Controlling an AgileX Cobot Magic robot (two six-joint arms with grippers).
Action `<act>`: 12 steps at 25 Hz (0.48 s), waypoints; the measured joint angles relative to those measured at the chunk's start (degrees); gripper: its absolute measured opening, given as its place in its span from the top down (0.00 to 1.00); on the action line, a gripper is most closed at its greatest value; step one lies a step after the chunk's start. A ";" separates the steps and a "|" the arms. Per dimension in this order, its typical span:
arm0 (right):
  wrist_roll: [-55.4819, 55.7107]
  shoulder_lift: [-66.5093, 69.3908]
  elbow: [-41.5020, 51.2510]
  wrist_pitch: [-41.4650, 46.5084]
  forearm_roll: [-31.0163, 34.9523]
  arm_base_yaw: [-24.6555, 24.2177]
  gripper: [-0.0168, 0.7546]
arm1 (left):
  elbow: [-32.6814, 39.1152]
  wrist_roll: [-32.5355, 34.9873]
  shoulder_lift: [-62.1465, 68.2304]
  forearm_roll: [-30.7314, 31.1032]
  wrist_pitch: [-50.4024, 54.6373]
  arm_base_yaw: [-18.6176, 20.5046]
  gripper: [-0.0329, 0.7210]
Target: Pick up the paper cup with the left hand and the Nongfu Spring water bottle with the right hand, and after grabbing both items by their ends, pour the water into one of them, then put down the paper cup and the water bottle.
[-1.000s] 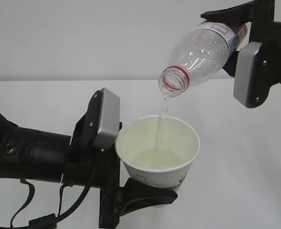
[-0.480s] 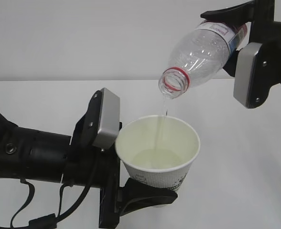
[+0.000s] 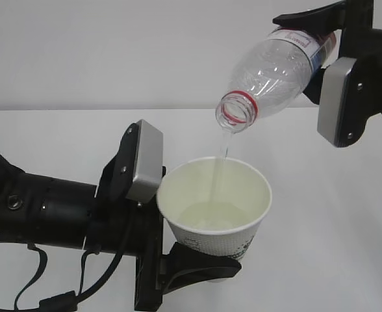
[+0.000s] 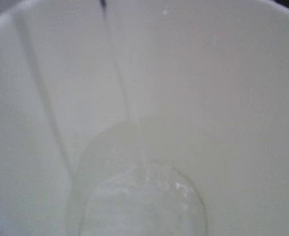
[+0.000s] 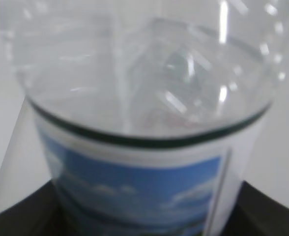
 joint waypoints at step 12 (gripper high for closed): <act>-0.10 0.00 0.00 -0.32 0.13 0.00 0.36 | 0.00 0.00 0.00 -1.00 0.10 0.00 0.25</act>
